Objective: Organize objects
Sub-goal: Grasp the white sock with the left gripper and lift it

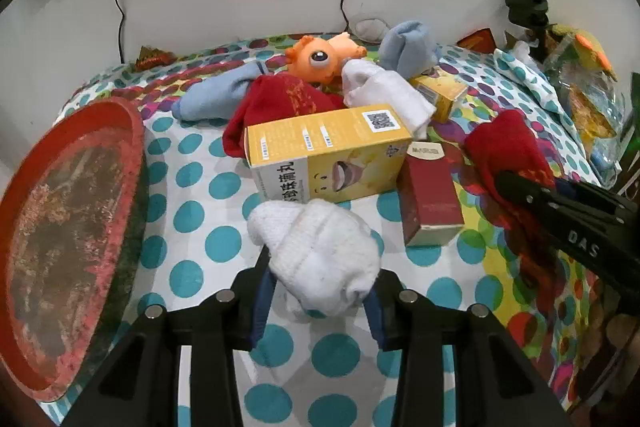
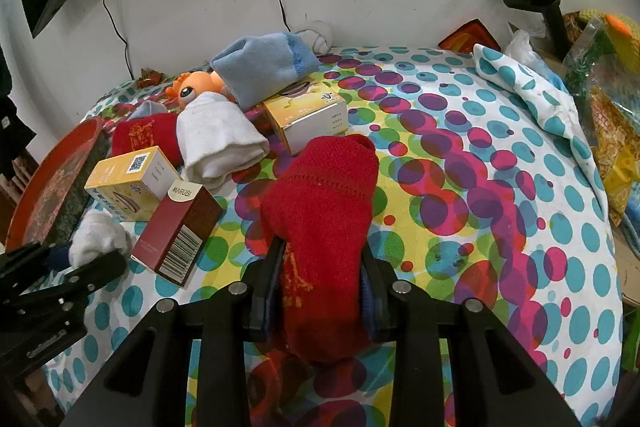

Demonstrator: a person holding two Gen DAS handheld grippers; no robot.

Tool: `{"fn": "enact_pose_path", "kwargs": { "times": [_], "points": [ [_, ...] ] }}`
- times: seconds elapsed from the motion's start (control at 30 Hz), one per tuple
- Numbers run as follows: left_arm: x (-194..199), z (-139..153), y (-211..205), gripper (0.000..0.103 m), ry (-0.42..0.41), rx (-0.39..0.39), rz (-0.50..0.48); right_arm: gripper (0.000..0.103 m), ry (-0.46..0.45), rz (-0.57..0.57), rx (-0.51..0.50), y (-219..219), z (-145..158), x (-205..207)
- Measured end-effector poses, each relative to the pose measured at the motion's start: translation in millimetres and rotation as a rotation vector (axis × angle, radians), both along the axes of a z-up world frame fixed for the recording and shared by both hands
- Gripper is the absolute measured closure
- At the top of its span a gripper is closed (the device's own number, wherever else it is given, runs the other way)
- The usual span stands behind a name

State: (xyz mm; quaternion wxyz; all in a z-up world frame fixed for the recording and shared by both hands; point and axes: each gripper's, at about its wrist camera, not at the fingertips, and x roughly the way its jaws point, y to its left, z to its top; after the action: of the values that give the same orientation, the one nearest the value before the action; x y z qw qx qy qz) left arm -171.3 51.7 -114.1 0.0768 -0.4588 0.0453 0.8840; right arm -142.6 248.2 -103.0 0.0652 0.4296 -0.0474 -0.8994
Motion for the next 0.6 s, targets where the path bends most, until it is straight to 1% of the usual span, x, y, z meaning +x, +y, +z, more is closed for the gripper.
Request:
{"fn": "enact_pose_path", "kwargs": {
  "times": [0.1,0.3,0.5,0.6],
  "points": [
    [5,5,-2,0.063,0.008,-0.005,-0.008,0.073,0.0,-0.001,-0.002,0,0,0],
    [13,9,-18,0.063,0.005,-0.006,0.006,0.073,0.001,-0.001,0.005,-1,0,0],
    [18,15,-47,0.063,0.017,-0.029,0.043,0.073,0.002,-0.003,0.012,-1,0,0],
    [19,18,-68,0.063,0.015,-0.018,0.07,0.073,0.001,-0.005,0.021,-2,-1,0]
  ]
}}
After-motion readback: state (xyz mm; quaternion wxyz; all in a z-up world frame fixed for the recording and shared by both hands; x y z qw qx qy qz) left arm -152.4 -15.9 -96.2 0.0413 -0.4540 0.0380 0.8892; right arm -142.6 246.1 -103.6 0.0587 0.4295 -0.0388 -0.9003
